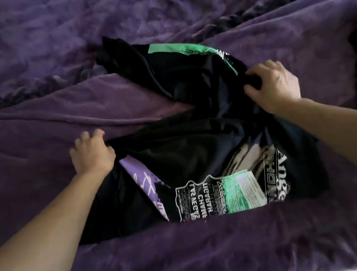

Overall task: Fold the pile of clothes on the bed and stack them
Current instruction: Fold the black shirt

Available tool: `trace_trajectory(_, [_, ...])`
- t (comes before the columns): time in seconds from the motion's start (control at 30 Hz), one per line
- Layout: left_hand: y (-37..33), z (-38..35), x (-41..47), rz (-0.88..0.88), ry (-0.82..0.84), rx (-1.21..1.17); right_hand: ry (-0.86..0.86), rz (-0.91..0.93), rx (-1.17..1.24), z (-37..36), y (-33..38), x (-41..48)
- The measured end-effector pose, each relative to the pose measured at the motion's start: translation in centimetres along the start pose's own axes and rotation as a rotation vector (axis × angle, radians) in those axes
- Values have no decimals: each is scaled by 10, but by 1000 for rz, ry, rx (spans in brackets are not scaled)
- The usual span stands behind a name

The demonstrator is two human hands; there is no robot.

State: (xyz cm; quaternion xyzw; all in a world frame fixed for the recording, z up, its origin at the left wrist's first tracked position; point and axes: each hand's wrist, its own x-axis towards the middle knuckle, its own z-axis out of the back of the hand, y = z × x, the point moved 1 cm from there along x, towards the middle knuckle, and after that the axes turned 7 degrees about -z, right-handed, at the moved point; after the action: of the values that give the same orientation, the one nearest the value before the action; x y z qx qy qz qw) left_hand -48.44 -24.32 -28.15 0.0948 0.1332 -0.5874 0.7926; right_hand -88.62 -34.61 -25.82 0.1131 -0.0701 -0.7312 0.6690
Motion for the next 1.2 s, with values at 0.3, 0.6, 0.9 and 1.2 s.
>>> trace_trajectory(0.3, [-48, 45, 54, -196, -218, -181, 425, -142, 481, -21, 70, 84])
trace_trajectory(0.6, [-133, 47, 75, -877, -18, 396, 545, 714, 52, 0, 45, -72])
trace_trajectory(0.9, [-38, 61, 14, -822, -234, 458, 205, 498, 98, 14, 10, -100])
trace_trajectory(1.2, [60, 12, -116, -569, 187, 474, 805, 219, -103, -20, 4, -199])
